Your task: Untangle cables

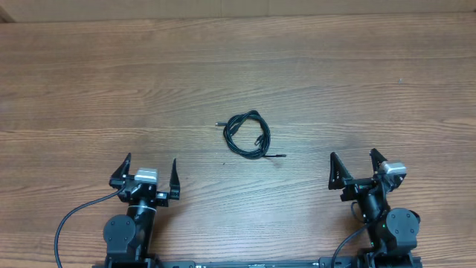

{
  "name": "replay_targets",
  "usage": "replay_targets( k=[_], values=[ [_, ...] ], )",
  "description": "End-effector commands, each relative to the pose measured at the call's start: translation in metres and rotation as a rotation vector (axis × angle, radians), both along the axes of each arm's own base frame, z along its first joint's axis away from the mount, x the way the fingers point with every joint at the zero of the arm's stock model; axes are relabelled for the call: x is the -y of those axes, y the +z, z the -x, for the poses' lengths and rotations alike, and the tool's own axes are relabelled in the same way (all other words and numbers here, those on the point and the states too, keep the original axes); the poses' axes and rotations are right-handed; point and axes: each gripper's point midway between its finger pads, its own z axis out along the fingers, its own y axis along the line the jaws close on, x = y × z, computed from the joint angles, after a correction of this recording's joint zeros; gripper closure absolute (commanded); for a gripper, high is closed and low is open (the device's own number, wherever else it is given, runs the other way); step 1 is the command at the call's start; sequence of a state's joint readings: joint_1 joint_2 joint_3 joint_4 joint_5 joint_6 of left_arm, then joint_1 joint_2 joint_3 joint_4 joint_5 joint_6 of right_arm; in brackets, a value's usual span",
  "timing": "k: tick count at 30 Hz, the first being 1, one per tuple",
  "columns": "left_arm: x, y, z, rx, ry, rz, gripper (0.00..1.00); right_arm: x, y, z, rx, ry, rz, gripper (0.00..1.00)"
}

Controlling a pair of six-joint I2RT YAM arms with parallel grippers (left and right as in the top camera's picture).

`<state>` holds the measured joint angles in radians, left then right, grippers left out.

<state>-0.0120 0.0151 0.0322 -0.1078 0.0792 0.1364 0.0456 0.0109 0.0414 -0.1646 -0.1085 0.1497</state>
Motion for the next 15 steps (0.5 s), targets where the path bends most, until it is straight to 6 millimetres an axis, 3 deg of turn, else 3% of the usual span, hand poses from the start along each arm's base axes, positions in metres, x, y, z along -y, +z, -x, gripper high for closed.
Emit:
replay_targets(
  k=[1, 8, 15],
  values=[
    [0.006, 0.027, 0.004, 0.056, -0.039, 0.013, 0.00, -0.002, 0.035, 0.006, 0.069, 0.015, -0.007, 0.00],
    [0.012, 0.049, 0.005, 0.002, -0.071, 0.016, 0.00, -0.004, 0.067, 0.014, 0.085, 0.028, -0.008, 0.00],
    [0.022, 0.100, -0.013, -0.110, -0.129, 0.028, 0.00, -0.008, 0.101, 0.010, -0.048, 0.050, -0.006, 0.00]
  ],
)
